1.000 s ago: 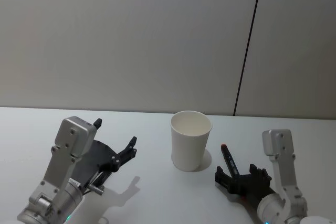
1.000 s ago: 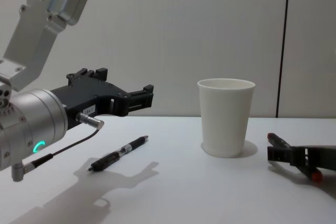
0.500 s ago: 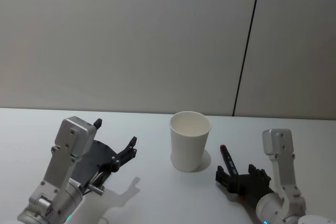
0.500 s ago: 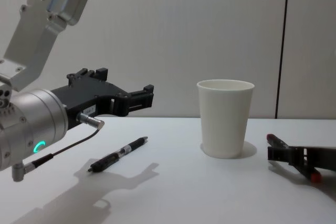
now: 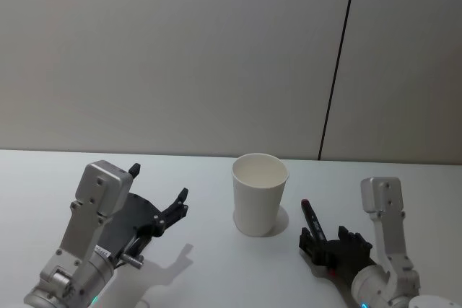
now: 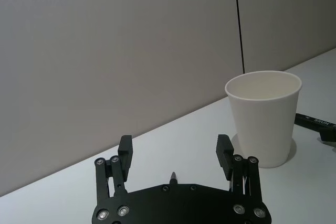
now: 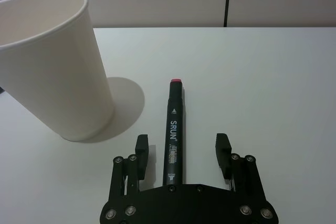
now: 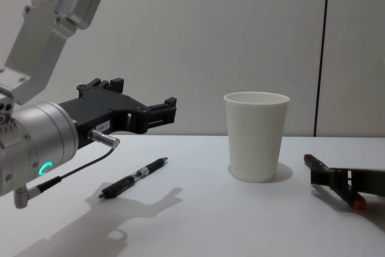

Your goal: Place the pen into the pen holder.

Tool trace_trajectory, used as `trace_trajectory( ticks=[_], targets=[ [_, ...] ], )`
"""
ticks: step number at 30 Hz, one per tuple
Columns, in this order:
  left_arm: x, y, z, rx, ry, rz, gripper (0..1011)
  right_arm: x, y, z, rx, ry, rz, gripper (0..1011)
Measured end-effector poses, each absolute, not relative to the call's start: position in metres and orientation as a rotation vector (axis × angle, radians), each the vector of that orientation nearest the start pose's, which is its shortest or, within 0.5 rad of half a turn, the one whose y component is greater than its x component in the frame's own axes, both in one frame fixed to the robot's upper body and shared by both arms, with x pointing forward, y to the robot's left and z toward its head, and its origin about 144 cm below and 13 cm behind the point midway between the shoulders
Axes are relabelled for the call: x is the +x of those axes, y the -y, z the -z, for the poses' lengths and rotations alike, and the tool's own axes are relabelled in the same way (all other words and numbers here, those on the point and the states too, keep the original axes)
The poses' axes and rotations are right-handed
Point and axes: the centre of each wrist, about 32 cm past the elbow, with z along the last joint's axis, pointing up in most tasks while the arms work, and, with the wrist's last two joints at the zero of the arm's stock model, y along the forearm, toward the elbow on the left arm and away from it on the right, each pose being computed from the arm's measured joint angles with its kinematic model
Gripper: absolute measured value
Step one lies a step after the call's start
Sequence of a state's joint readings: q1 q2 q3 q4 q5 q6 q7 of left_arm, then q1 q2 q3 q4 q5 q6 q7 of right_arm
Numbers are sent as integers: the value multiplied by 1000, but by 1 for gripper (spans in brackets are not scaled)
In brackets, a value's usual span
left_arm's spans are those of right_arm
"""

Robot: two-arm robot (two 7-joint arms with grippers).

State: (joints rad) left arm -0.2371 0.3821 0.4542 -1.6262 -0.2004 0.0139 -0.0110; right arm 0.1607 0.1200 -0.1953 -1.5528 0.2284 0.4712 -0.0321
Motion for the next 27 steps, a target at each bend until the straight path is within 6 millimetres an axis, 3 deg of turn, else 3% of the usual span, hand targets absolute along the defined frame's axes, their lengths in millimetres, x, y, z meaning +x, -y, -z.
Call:
trace_trajectory(
  ticks=[17, 20, 27],
  targets=[
    [492, -198, -1204, 61, 268, -1124, 1003, 495, 199, -1179, -253, -258, 1338, 685],
    [492, -198, -1204, 61, 268, -1124, 1003, 494, 198, -1179, -255, -243, 1329, 623],
    [492, -198, -1204, 61, 268, -1124, 1003, 493, 198, -1179, -259, -218, 1319, 377]
  ],
)
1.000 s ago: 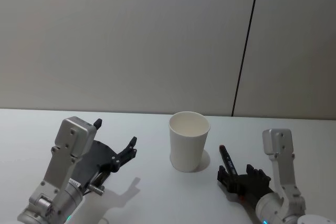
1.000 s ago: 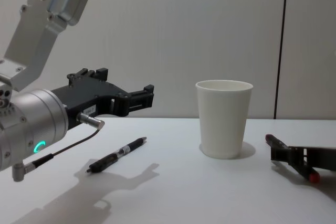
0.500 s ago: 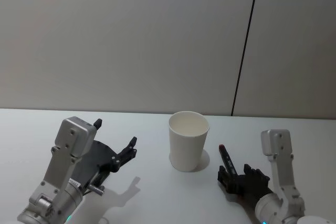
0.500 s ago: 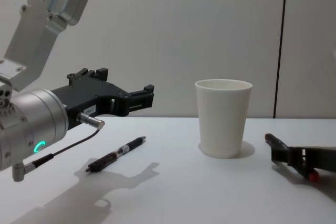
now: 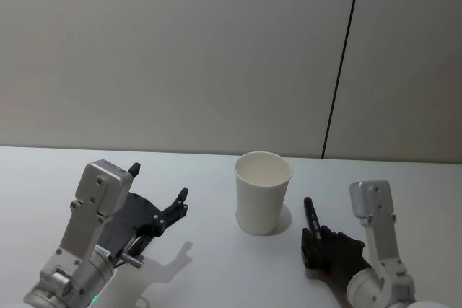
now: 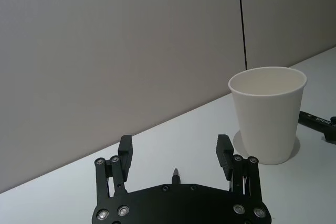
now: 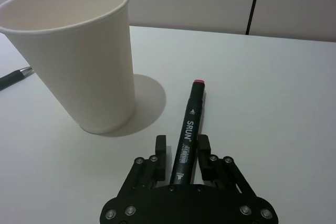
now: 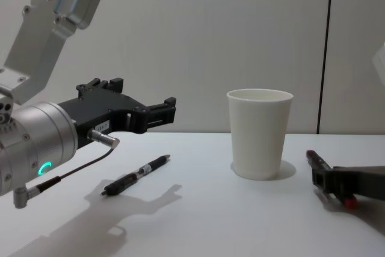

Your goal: Place the pen into the pen holder.

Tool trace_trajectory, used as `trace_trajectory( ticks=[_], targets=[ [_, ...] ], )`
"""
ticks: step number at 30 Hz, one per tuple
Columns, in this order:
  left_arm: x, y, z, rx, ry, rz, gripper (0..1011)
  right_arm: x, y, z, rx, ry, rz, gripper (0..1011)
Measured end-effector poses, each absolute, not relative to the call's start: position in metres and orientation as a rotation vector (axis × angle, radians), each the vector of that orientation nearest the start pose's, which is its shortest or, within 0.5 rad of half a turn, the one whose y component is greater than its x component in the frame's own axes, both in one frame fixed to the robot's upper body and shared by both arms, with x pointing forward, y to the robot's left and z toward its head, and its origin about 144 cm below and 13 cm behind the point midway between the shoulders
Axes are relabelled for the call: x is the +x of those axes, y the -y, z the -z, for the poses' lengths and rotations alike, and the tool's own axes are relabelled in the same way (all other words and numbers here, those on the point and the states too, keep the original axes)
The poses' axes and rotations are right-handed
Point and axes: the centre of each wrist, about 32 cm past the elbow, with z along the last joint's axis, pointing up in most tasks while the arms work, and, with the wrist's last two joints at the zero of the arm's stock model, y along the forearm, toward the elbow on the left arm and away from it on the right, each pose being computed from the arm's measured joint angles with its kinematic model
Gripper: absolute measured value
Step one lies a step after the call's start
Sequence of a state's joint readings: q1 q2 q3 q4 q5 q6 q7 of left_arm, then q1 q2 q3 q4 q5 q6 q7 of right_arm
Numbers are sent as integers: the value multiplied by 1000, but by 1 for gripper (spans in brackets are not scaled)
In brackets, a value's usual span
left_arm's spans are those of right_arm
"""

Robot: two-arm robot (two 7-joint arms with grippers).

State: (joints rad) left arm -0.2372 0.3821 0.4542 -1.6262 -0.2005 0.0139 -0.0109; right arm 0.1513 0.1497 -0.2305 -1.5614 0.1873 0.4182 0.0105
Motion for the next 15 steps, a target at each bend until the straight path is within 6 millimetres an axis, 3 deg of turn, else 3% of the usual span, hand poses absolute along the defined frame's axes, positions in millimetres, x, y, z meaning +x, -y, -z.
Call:
trace_trajectory(
  ticks=[6, 15],
  targets=[
    [492, -198, -1204, 61, 268, -1124, 1003, 493, 198, -1179, -259, -206, 1315, 207],
    [492, -198, -1204, 61, 268, -1124, 1003, 493, 198, -1180, -256, -192, 1311, 180]
  ],
)
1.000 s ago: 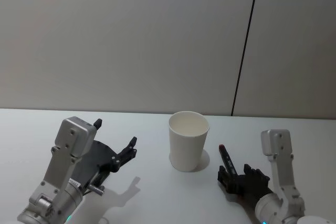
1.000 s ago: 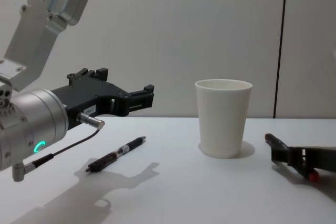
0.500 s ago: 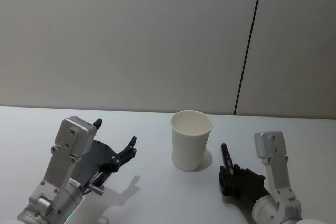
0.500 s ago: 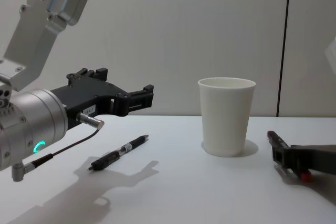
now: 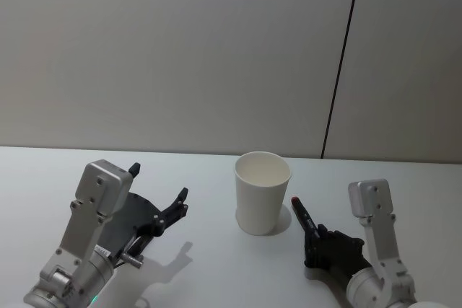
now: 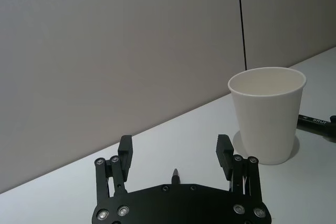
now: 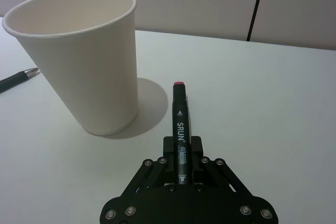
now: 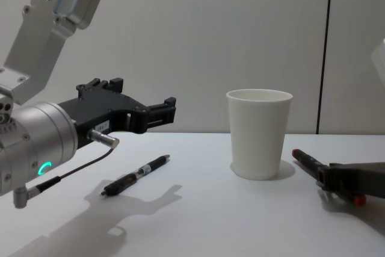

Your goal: Place the pen into the pen holder.

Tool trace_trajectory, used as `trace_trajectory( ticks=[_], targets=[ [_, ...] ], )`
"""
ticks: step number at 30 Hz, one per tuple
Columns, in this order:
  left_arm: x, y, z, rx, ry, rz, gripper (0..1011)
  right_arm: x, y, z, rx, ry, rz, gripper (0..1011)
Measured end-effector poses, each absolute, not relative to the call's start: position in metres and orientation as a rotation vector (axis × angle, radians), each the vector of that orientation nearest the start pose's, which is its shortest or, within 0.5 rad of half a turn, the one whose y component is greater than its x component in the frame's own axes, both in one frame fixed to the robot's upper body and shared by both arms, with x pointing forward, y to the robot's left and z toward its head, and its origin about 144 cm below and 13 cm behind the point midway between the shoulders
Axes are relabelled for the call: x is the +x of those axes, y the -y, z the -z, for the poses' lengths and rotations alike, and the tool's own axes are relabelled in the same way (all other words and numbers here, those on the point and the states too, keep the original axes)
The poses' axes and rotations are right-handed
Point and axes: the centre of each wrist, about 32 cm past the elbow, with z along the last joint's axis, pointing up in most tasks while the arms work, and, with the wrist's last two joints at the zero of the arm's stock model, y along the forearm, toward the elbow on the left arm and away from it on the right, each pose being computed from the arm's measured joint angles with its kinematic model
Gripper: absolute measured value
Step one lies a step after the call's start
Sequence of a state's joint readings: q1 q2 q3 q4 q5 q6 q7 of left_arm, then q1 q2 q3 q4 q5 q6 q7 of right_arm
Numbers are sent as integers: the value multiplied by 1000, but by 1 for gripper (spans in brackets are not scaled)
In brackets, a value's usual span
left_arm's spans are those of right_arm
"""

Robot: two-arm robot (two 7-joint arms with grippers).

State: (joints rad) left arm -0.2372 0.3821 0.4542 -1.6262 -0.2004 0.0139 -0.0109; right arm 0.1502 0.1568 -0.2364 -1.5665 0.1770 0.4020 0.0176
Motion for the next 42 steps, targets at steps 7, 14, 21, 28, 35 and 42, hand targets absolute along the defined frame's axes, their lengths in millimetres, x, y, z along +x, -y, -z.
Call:
trace_trajectory(
  ticks=[7, 14, 21, 28, 35, 42],
  targets=[
    [492, -198, -1204, 61, 268, -1124, 1003, 492, 198, -1180, -254, -187, 1310, 181],
    [492, -198, -1204, 61, 267, -1124, 1003, 492, 201, -1180, -212, -172, 1297, 181],
    [492, -198, -1204, 61, 268, -1124, 1003, 492, 208, -1178, -124, -153, 1275, 181],
    [492, -198, -1204, 61, 268, -1124, 1003, 492, 216, -1176, -16, -118, 1254, 180],
    [492, -198, -1204, 61, 268, -1124, 1003, 492, 223, -1174, 94, -67, 1247, 180],
    [492, -198, -1204, 61, 268, -1124, 1004, 492, 231, -1172, 196, -2, 1255, 181]
  ],
)
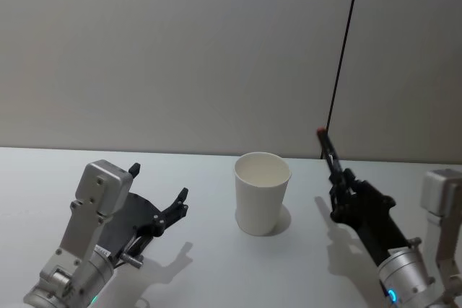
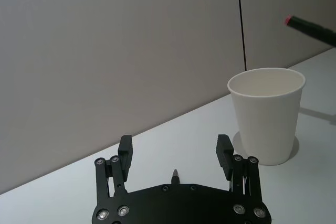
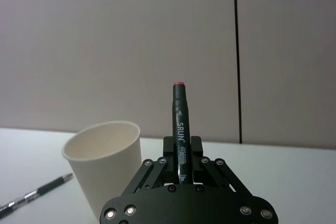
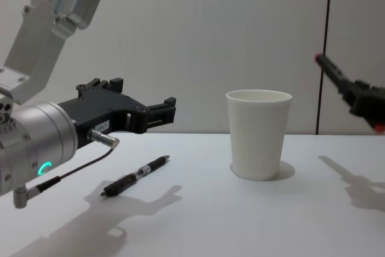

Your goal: Place the pen into the pen holder.

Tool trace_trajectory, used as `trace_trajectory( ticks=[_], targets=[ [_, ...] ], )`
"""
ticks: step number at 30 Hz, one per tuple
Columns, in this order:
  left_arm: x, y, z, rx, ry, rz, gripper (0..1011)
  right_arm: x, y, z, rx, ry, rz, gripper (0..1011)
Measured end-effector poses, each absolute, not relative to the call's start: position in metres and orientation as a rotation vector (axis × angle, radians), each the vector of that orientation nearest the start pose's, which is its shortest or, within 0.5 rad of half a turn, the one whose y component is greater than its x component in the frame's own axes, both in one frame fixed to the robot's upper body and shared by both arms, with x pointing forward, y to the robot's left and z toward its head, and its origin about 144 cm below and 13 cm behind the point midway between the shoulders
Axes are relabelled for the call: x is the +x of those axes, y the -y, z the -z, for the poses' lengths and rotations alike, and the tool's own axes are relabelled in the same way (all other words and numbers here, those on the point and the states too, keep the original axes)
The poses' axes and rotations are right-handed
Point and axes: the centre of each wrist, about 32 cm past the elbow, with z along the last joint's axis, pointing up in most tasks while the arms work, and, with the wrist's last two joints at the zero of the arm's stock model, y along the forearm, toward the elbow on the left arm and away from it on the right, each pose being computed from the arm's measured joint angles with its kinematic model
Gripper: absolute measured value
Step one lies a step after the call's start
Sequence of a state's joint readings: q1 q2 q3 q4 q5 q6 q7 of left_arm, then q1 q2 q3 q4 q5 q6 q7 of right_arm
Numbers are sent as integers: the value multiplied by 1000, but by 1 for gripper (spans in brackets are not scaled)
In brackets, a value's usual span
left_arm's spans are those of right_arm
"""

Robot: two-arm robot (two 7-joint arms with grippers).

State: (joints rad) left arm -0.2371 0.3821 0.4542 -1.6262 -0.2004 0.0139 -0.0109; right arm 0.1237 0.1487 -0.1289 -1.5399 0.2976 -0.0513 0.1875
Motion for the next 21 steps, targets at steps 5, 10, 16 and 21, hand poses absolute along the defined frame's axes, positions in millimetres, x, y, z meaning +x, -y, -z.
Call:
trace_trajectory(
  ticks=[5, 10, 16, 21],
  targets=[
    [492, -198, -1204, 61, 268, -1124, 1003, 493, 237, -1172, 270, 52, 1256, 181],
    [492, -198, -1204, 61, 268, -1124, 1004, 494, 242, -1173, 316, 85, 1241, 180],
    [492, -198, -1204, 61, 268, -1124, 1003, 497, 246, -1174, 350, 115, 1190, 180],
    [492, -198, -1204, 61, 268, -1124, 1003, 501, 247, -1176, 362, 128, 1130, 181]
  ],
)
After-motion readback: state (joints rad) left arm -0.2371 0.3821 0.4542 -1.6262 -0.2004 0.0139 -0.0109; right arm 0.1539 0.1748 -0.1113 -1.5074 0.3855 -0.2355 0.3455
